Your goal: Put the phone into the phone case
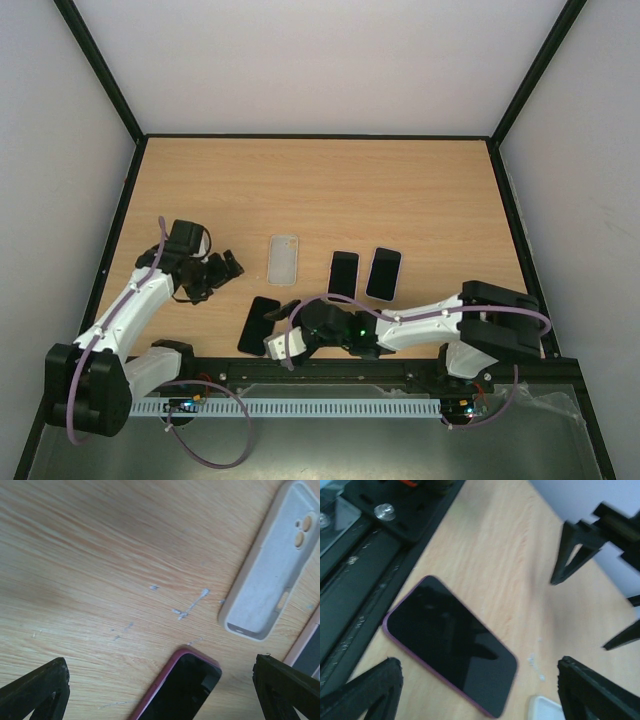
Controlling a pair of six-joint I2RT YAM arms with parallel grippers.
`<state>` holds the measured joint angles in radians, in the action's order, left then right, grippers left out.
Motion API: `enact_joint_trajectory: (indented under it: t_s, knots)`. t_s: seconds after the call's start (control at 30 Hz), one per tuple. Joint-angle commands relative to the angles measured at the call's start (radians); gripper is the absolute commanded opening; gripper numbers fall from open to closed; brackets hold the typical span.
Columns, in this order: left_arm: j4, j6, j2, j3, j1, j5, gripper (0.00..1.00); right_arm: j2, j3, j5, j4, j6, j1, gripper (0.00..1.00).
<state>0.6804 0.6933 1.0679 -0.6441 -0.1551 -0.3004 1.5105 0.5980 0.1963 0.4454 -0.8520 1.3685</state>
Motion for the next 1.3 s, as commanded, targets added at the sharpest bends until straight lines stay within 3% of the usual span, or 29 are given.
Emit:
enact_joint_trajectory:
  t_s: [0.0, 0.17, 0.4, 0.57, 0.8, 1.0, 1.13, 1.27]
  knots:
    - [0.003, 0.042, 0.004, 0.033, 0.046, 0.020, 0.99, 0.091, 0.083, 0.045, -0.078, -0.047, -0.003, 0.92]
    - [0.039, 0.076, -0.030, 0.030, 0.124, 0.082, 0.99, 0.202, 0.160, 0.034, -0.090, -0.077, -0.006, 0.91]
    - [0.089, 0.069, -0.055, 0.023, 0.324, 0.099, 0.99, 0.360, 0.265, -0.021, 0.019, -0.021, -0.017, 0.87]
    - [0.127, 0.088, -0.093, 0.004, 0.434, 0.138, 0.99, 0.478, 0.361, -0.079, 0.132, 0.093, -0.048, 0.86]
    - [0.147, 0.141, -0.138, -0.010, 0.469, 0.152, 0.99, 0.609, 0.520, -0.127, 0.238, 0.314, -0.104, 0.79]
    - [0.141, 0.190, -0.193, 0.002, 0.470, 0.123, 0.98, 0.685, 0.638, -0.133, 0.208, 0.496, -0.148, 0.73]
    - [0.169, 0.233, -0.234, 0.011, 0.468, 0.112, 0.98, 0.653, 0.653, -0.192, 0.177, 0.610, -0.155, 0.73]
    - [0.177, 0.273, -0.275, 0.040, 0.468, 0.030, 0.96, 0.590, 0.714, -0.124, -0.079, 0.745, -0.174, 0.76]
